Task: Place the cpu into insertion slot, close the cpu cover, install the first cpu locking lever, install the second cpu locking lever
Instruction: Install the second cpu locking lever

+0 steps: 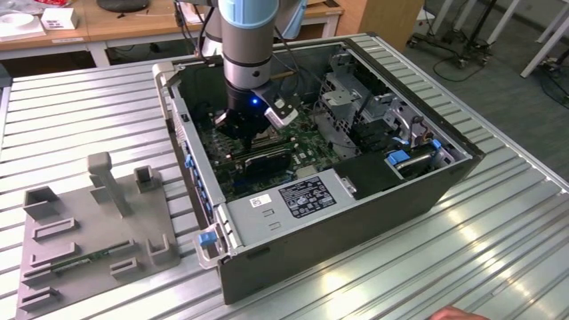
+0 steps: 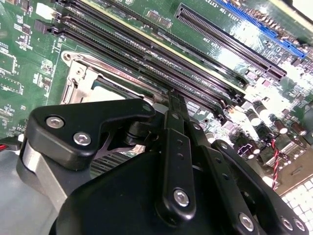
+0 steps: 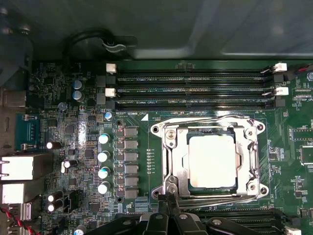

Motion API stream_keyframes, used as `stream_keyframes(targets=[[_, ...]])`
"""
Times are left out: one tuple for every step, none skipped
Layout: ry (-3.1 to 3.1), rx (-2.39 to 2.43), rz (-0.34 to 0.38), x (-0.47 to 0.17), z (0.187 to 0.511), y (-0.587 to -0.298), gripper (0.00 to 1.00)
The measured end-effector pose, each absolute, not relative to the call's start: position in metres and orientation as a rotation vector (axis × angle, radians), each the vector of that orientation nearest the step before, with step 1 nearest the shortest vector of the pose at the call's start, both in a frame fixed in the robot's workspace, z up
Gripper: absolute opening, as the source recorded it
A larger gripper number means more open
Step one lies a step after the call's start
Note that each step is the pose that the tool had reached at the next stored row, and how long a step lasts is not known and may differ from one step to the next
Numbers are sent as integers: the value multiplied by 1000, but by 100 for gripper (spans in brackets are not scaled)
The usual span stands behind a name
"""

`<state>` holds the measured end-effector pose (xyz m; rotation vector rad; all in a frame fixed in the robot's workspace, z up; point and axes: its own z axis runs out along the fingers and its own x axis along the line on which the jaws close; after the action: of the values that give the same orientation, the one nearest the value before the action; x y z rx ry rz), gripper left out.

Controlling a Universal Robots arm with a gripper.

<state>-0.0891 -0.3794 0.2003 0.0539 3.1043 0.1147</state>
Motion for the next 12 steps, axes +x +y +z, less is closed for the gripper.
stream_keyframes(targets=[[3104,54,116,-89,200,-379,11],[3104,54,118,-89,200,-379,11],[3104,54,121,-89,200,-379,11],[3104,54,124,-89,200,-379,11],[3104,54,125,-89,200,-379,11],[3104,54,125,-89,200,-379,11],[3104,54,126,-89,200,-379,11],[3104,54,125,-89,200,-379,11],[3104,54,125,-89,200,-379,11],[3104,54,125,-89,200,-379,11],[3104,54,126,-89,200,-379,11],[3104,54,126,-89,200,-379,11]])
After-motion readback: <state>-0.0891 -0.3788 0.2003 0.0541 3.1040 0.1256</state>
